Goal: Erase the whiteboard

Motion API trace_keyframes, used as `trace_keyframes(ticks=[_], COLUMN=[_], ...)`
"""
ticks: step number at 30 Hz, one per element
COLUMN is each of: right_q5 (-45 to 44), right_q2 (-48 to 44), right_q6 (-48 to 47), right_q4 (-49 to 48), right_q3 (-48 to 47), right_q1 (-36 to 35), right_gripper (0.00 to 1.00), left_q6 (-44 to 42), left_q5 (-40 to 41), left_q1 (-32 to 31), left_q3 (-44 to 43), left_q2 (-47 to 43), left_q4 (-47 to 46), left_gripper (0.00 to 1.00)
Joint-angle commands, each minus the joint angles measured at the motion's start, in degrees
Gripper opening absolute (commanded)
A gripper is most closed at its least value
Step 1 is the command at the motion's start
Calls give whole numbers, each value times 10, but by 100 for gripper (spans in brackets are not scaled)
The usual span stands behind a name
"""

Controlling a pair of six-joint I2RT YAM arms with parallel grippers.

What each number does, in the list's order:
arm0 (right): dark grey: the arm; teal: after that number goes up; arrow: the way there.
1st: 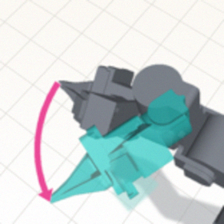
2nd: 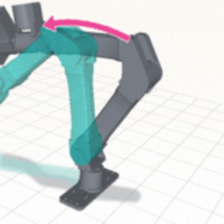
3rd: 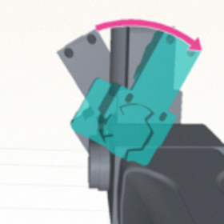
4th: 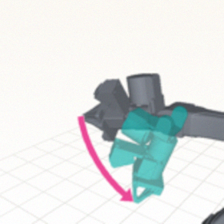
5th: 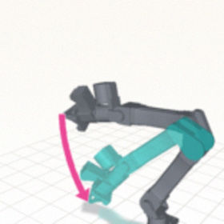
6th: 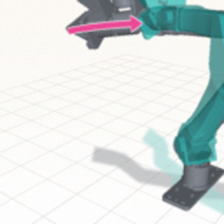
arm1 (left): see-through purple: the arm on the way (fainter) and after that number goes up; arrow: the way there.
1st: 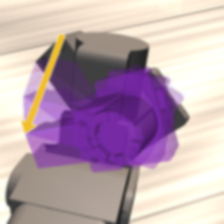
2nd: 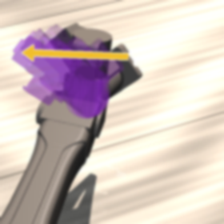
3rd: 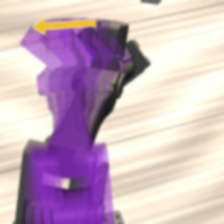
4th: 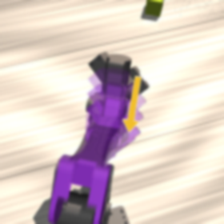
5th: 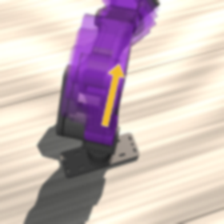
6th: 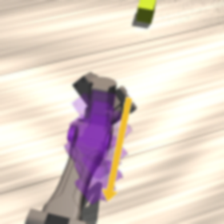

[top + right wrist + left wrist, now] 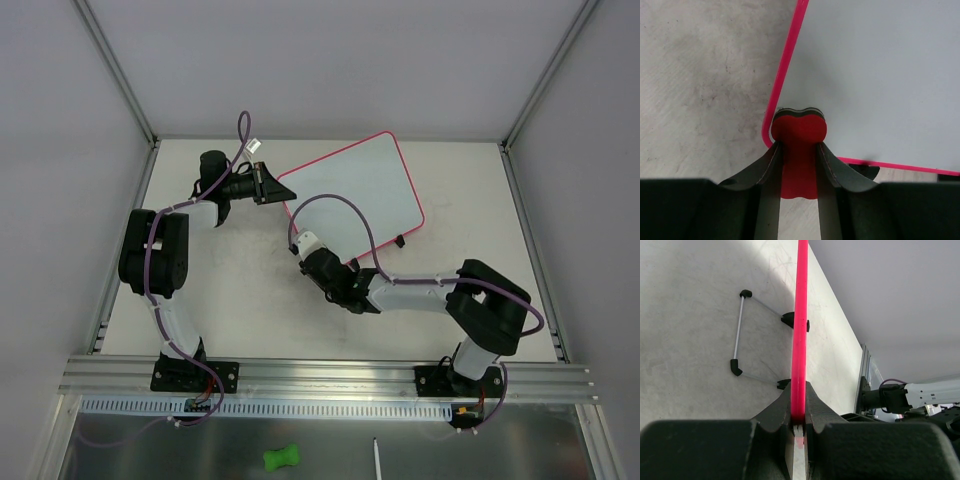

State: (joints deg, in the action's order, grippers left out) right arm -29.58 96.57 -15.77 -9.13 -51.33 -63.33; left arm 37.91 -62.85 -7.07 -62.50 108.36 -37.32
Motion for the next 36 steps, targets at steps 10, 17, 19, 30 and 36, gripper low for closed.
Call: trace_keyframes(ticks=[10,17,19,30,36], right_q5=[-51,-46,-53,-14,65], right_q2=[-31,-185,-233,-294,-271], right_q6=[43,58,64,199,233], right_q4=[121,73,87,249,279], right_q3=[18,88,100,126,128], right_q1=[-7,-7,-5,70,123], right_gripper=[0,0,0,0,0], left_q6=[-18,-20,-21,-24,-27], left_q5=[-19,-18,-17,-10,-6], left_q1=[-8,-8,-8,-8,-8], left_q3=[-6,-5,-5,-2,-3], left_q2=[-16,-17,-17,-24,-25], left_q4=[37,39,39,46,52], left_gripper=[0,0,0,2,10])
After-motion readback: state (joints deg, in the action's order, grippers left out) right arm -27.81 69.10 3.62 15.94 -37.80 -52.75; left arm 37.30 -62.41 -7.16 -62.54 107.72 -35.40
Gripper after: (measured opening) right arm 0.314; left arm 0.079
